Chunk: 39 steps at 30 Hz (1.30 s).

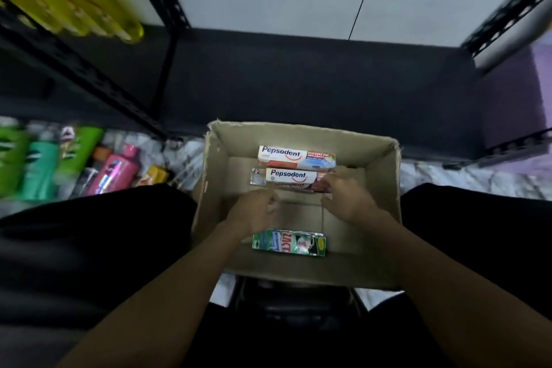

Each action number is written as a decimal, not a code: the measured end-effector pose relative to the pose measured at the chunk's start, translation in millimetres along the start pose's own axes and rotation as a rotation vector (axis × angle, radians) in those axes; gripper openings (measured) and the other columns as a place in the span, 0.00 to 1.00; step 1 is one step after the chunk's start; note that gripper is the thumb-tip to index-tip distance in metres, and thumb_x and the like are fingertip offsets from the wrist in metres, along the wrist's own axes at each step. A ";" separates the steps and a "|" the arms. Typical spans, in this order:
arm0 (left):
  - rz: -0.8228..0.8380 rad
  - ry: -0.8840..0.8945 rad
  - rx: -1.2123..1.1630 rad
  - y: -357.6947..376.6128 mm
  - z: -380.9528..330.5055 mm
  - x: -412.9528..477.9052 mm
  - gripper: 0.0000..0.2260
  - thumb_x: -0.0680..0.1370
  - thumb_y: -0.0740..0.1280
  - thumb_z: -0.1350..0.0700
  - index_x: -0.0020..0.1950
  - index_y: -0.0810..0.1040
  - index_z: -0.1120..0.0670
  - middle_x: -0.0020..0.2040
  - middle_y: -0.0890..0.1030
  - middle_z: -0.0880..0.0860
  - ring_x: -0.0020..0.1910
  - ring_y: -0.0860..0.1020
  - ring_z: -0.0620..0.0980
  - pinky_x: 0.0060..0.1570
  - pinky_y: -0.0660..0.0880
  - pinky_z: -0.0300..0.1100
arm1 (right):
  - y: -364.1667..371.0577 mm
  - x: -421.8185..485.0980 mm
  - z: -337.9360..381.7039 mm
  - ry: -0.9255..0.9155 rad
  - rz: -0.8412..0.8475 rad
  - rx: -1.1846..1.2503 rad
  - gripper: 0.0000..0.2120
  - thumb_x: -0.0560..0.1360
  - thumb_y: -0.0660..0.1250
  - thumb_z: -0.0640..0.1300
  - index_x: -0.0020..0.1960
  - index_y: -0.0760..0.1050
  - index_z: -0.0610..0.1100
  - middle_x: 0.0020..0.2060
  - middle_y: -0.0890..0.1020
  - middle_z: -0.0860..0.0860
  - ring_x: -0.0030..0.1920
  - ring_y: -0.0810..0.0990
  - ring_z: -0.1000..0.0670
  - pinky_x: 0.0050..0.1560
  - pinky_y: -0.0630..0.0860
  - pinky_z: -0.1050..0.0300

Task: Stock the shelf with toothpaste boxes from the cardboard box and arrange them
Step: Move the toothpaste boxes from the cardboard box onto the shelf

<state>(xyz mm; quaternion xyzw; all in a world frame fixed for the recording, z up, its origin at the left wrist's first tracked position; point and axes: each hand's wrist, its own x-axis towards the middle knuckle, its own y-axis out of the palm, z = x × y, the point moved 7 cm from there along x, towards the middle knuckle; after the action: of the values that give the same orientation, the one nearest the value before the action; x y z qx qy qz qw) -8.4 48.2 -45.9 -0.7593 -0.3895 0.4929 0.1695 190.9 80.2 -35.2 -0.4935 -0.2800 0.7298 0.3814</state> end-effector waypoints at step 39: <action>-0.172 -0.192 -0.915 -24.1 37.5 95.8 0.27 0.66 0.81 0.59 0.59 0.72 0.50 0.52 0.84 0.53 0.49 0.84 0.51 0.44 0.81 0.45 | -27.5 4.9 -32.1 0.028 -0.064 0.271 0.21 0.76 0.70 0.51 0.67 0.70 0.50 0.56 0.81 0.53 0.52 0.80 0.56 0.52 0.75 0.63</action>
<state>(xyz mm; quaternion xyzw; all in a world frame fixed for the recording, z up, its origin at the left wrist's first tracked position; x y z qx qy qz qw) -31.4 131.5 -106.7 -0.6721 -0.6418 0.3230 -0.1789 227.6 100.6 -27.5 -0.4383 -0.1890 0.7417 0.4713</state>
